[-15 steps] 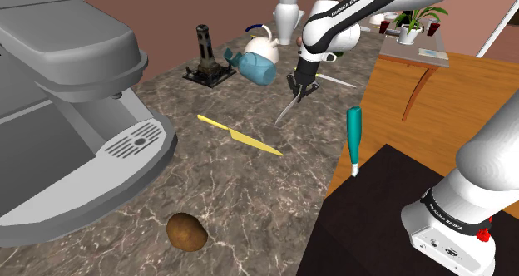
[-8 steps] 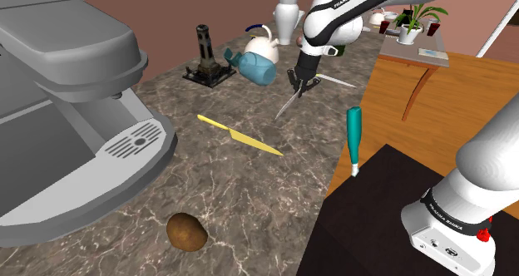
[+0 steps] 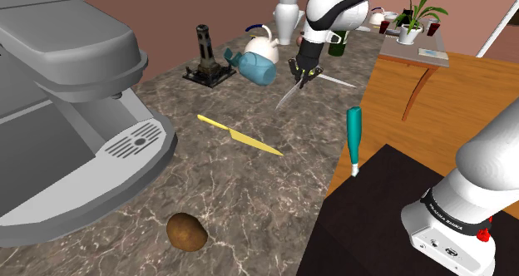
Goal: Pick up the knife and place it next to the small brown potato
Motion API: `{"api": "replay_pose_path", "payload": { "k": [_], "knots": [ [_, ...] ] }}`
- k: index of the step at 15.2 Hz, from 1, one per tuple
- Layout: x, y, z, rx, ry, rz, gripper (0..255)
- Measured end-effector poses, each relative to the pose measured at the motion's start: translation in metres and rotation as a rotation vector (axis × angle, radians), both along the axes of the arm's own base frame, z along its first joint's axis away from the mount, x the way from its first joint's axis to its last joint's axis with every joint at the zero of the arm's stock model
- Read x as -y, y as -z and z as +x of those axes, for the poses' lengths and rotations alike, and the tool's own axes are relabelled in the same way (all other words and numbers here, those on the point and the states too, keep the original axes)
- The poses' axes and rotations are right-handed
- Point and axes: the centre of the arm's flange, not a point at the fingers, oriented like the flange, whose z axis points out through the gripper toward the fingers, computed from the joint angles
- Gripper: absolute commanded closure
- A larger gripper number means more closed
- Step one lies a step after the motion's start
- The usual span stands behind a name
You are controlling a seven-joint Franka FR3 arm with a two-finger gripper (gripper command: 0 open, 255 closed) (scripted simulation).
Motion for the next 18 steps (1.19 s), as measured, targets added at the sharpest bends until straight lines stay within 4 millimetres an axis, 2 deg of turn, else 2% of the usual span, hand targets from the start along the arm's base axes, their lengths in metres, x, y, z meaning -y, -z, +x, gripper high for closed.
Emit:
{"api": "replay_pose_path", "payload": {
  "k": [13, 15, 18],
  "knots": [
    [0.0, -0.067, -0.001, 0.0, 0.0, 0.0, 255],
    [-0.015, -0.068, -0.003, 0.0, 0.0, 0.0, 255],
    [-0.053, -0.068, -0.013, 0.0, -0.002, 0.0, 255]
  ]
}}
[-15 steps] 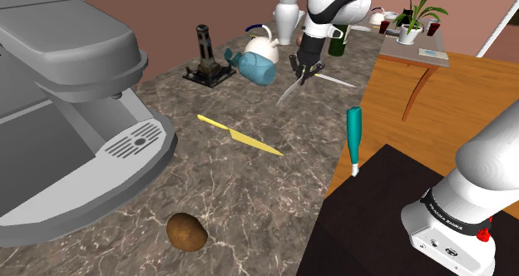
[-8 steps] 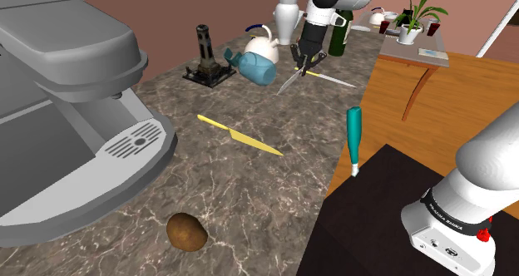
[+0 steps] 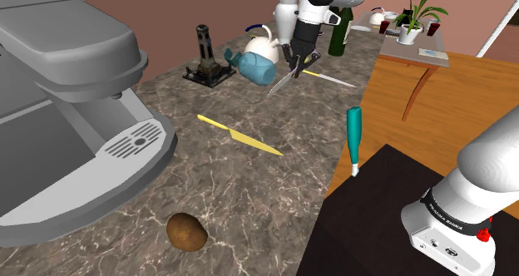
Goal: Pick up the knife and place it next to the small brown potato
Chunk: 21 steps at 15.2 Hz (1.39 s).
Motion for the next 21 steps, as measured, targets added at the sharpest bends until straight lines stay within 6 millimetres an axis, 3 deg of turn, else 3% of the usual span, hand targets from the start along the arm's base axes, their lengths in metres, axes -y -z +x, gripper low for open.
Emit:
{"api": "replay_pose_path", "payload": {
  "k": [21],
  "knots": [
    [-0.269, -0.004, -0.06, 0.0, 0.0, 0.0, 255]
  ]
}}
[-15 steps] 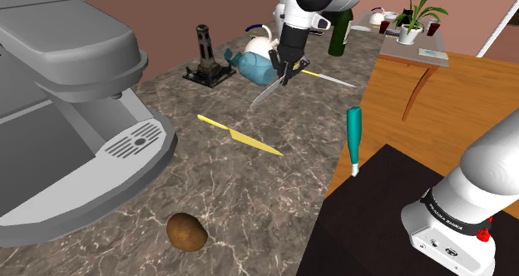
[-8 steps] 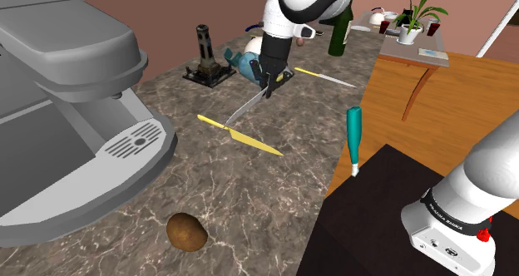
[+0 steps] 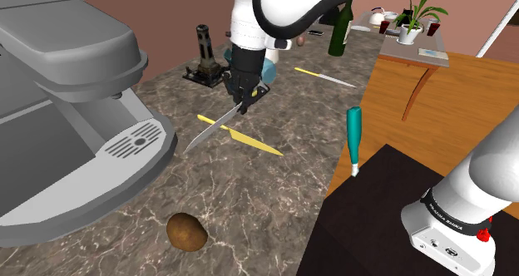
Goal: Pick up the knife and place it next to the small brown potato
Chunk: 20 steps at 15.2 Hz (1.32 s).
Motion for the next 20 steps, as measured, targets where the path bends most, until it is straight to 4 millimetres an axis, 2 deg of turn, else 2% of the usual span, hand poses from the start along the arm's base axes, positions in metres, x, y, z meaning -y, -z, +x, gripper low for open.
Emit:
{"api": "replay_pose_path", "payload": {
  "k": [20],
  "knots": [
    [-0.254, 0.002, -0.06, -0.001, 0.0, 0.001, 255]
  ]
}}
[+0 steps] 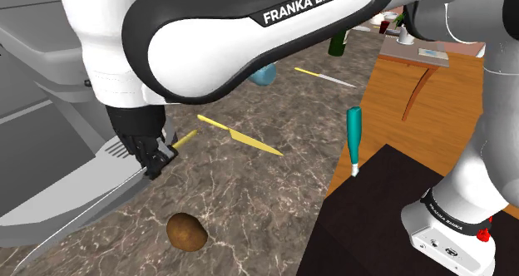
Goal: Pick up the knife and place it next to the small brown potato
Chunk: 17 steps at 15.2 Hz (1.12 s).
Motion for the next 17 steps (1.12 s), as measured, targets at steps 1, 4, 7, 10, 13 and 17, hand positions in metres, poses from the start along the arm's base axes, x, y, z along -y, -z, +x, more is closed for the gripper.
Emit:
{"api": "replay_pose_path", "payload": {
  "k": [1, 4, 7, 10, 13, 17],
  "knots": [
    [-0.016, 0.0, -0.003, 0.0, 0.0, 0.0, 255],
    [-0.053, 0.0, -0.015, 0.0, 0.0, 0.0, 255],
    [-0.097, -0.002, -0.021, 0.001, 0.0, 0.002, 255],
    [-0.112, 0.011, -0.026, 0.0, 0.001, -0.001, 255],
    [-0.114, 0.026, -0.025, 0.001, 0.002, -0.001, 255],
    [-0.113, 0.048, -0.027, 0.001, 0.002, -0.001, 255]
  ]
}}
